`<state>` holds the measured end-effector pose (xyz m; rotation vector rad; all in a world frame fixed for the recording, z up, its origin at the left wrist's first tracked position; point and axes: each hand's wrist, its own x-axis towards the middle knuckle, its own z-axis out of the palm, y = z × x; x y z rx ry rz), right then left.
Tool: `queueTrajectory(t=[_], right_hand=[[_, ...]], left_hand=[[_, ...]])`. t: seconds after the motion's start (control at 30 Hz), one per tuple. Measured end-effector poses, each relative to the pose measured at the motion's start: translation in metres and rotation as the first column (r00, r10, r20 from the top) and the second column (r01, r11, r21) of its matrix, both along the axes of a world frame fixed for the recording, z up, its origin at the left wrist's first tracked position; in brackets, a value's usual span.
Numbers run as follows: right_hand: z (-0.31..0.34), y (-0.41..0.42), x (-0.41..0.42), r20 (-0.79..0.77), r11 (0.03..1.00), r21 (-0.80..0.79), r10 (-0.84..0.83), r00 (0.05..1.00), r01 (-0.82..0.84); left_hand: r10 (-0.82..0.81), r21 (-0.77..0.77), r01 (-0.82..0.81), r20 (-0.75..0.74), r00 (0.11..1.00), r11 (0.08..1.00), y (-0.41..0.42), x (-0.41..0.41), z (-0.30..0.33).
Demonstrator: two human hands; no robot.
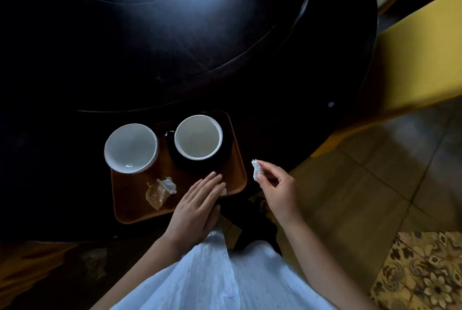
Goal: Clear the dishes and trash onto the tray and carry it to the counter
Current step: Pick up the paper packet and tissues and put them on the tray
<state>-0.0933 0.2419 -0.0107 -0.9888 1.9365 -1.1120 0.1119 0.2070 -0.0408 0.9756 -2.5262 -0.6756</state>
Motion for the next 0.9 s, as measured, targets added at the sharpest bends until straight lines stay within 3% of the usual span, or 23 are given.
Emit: queueTrajectory(t=[0.17,0.4,0.47,0.6,0.77,0.9], right_hand=[[0.001,-0.001,-0.067,0.100,1.000,0.005,0.004,0.995,-0.004],[-0.009,-0.017,-0.181,0.072,0.999,0.000,-0.040,0.997,0.040],[-0.014,-0.031,-0.214,-0.028,0.999,0.004,-0.041,0.999,0.041],[-0.026,-0.074,-0.275,-0.391,0.999,0.035,0.004,0.920,0.010],[-0.040,-0.128,-0.313,-0.590,0.980,0.086,0.195,0.784,-0.179],[-0.047,-0.153,-0.326,-0.686,0.965,0.106,0.245,0.685,-0.239]], left_hand=[[0.157,0.063,-0.161,0.063,0.986,0.985,-0.007,-0.100,0.005],[0.324,0.054,-0.364,0.351,0.879,0.930,-0.040,-0.198,-0.029],[0.370,0.022,-0.420,0.430,0.823,0.907,-0.048,-0.206,-0.039],[0.410,-0.034,-0.451,0.481,0.775,0.892,-0.047,-0.211,-0.053],[0.437,-0.045,-0.469,0.448,0.780,0.882,-0.048,-0.212,-0.056],[0.445,-0.039,-0.477,0.435,0.783,0.878,-0.048,-0.212,-0.055]])
